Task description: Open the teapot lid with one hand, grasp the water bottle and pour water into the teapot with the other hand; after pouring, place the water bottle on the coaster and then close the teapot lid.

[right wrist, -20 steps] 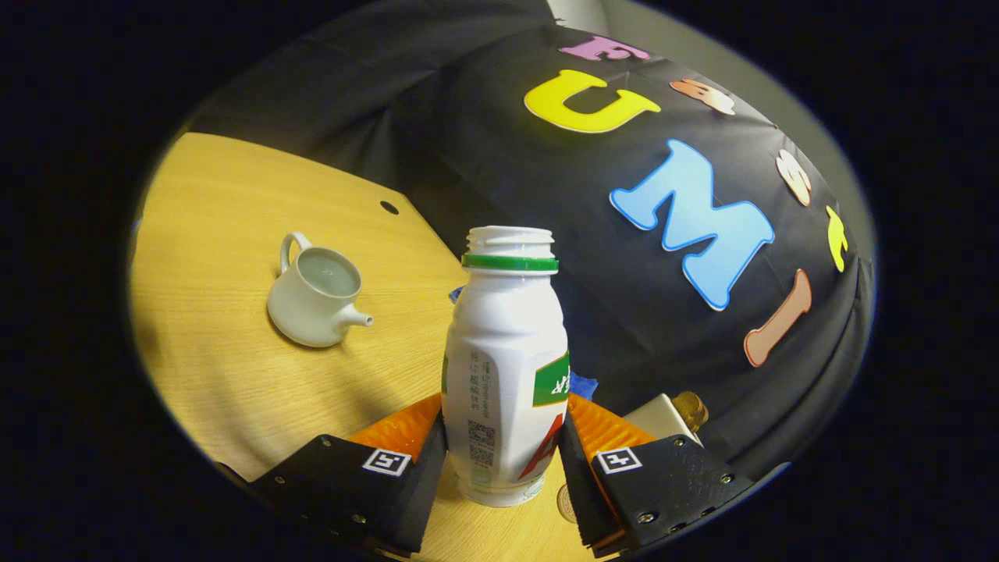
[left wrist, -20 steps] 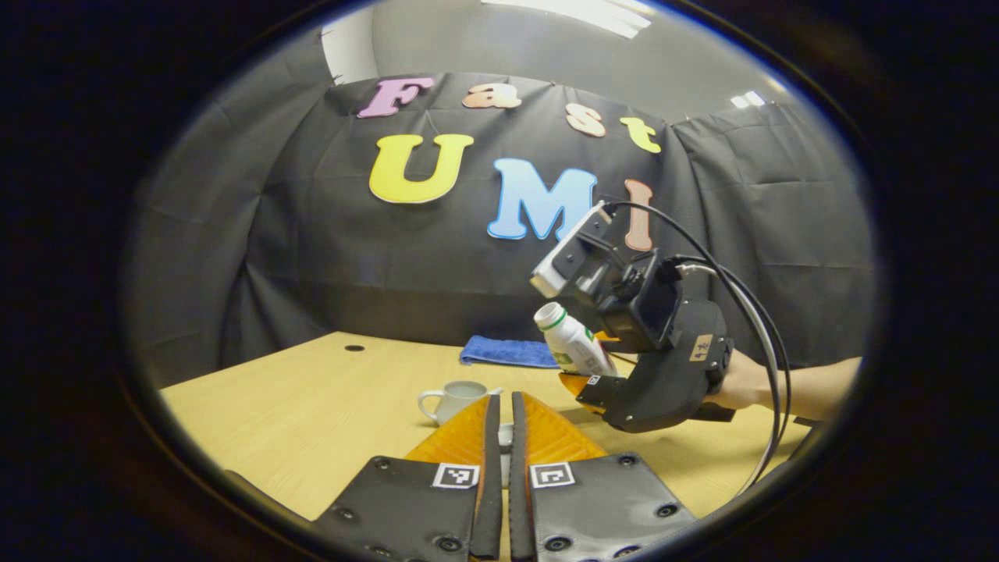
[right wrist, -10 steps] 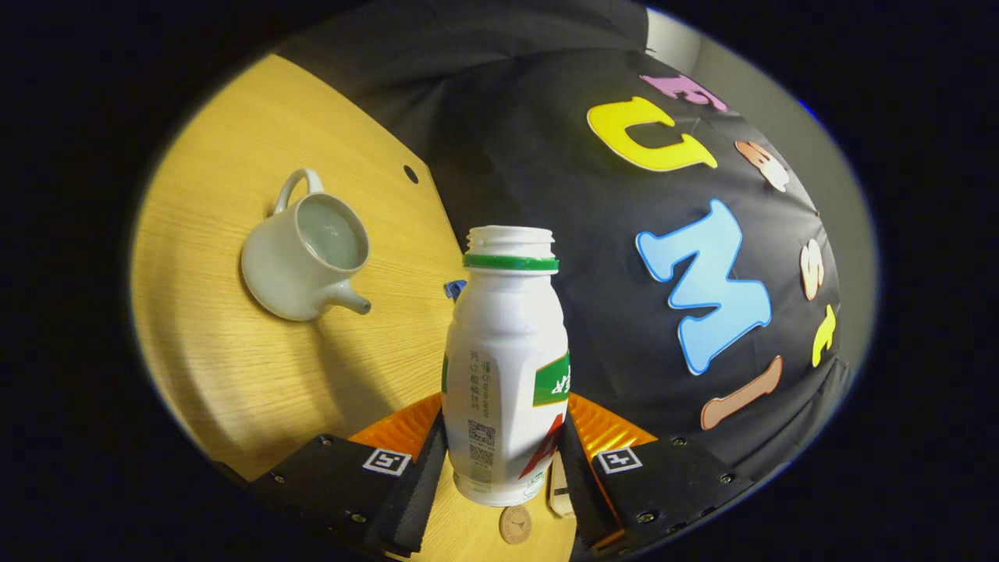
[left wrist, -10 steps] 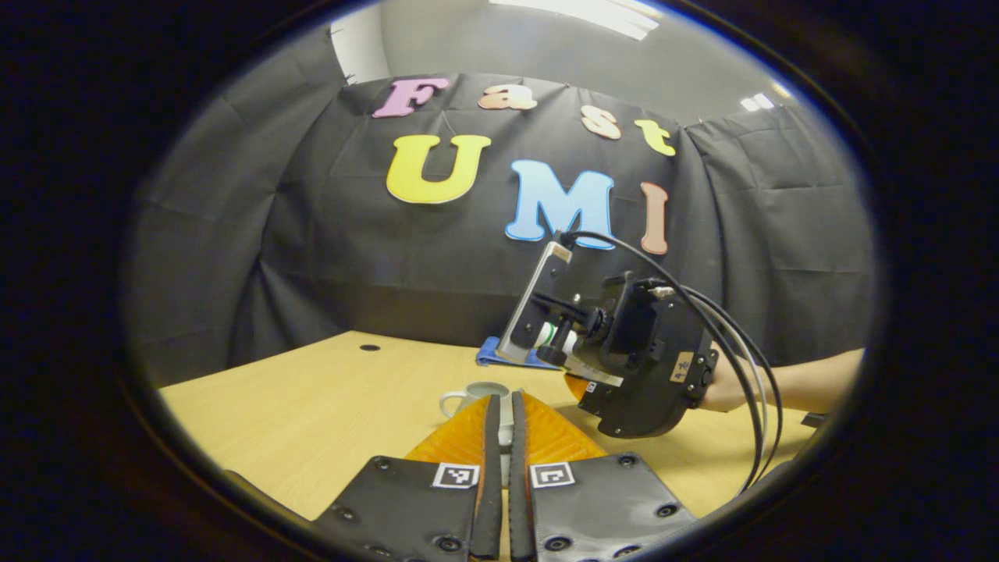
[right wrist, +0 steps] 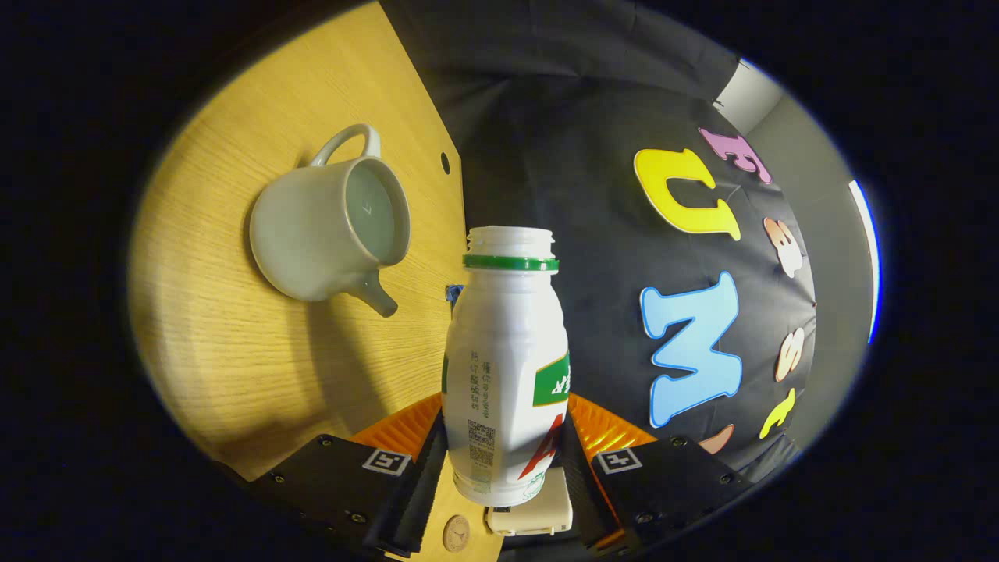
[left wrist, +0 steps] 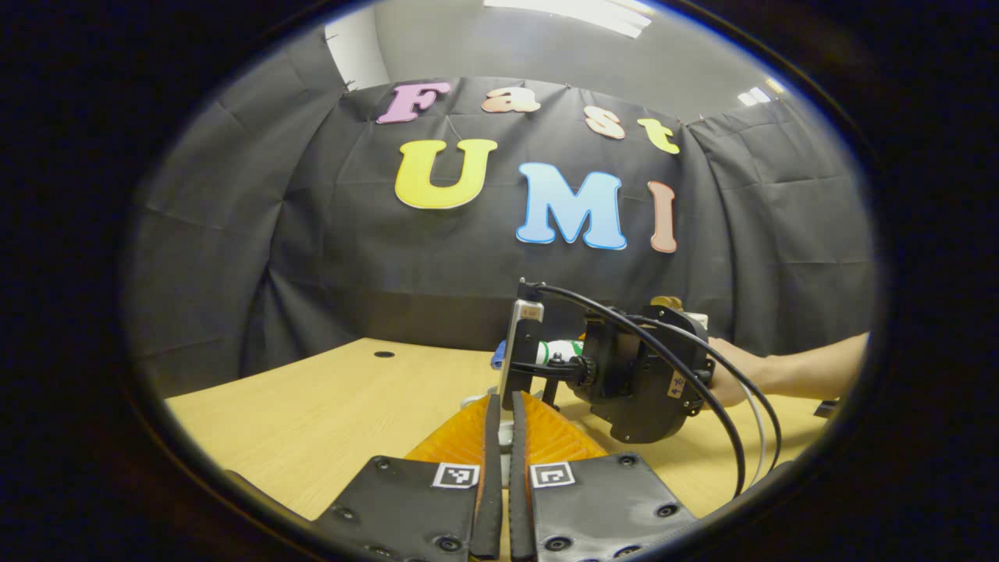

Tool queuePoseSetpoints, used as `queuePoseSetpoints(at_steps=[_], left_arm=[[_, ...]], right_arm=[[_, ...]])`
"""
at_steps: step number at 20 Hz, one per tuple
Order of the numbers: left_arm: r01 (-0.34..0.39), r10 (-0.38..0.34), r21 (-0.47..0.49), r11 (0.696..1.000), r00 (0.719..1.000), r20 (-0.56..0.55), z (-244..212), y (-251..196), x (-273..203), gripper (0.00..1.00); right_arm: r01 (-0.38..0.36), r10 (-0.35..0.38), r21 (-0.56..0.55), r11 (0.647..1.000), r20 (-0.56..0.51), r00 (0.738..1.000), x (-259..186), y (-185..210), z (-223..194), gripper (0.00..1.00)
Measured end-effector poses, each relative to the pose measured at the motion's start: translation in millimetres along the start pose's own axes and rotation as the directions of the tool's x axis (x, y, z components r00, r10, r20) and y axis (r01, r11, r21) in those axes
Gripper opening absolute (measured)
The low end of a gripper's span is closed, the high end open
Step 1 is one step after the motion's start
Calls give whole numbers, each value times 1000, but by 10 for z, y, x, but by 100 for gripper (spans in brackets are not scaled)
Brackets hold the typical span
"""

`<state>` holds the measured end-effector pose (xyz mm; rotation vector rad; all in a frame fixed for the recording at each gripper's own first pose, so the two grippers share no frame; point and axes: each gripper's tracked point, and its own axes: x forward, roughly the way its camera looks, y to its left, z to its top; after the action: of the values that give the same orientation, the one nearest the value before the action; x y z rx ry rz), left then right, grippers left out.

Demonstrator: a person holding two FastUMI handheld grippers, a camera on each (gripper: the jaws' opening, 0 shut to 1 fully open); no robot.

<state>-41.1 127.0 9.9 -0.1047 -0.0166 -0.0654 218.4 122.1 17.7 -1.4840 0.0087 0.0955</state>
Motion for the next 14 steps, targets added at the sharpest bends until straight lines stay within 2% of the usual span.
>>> queuePoseSetpoints(at_steps=[1, 2, 7, 8, 9, 10, 11, 12, 14], left_arm=[[0, 0, -5, 1000, 1000, -4, -6, -1, -5, 10], [1, -1, -9, 1000, 1000, -7, -20, -7, -27, 14], [0, 0, 2, 1000, 1000, 7, 9, 13, -7, 14], [2, -2, 5, 1000, 1000, 8, 7, 18, 2, 10], [5, -5, 7, 1000, 1000, 7, -2, 18, -2, 14], [6, -6, 7, 1000, 1000, 3, -12, 20, -12, 10], [6, -6, 5, 1000, 1000, -3, -14, 16, -15, 10], [4, -4, 3, 1000, 1000, -9, -31, 17, -28, 14], [2, -2, 1, 1000, 1000, -9, -20, 19, -38, 14]], right_arm=[[8, -8, -29, 1000, 1, 1000, 5, -15, 2, 71], [20, -19, -58, 998, 6, 1000, 18, -33, 9, 71], [43, -41, -164, 985, 17, 999, 41, -59, 36, 71], [50, -47, -180, 982, 20, 999, 54, -66, 44, 71], [57, -54, -195, 979, 22, 998, 55, -84, 49, 71], [63, -59, -211, 976, 26, 998, 54, -97, 62, 71], [65, -60, -225, 972, 29, 998, 57, -102, 79, 71], [70, -64, -239, 969, 34, 997, 66, -108, 83, 71], [82, -73, -266, 961, 42, 996, 61, -125, 96, 71]])
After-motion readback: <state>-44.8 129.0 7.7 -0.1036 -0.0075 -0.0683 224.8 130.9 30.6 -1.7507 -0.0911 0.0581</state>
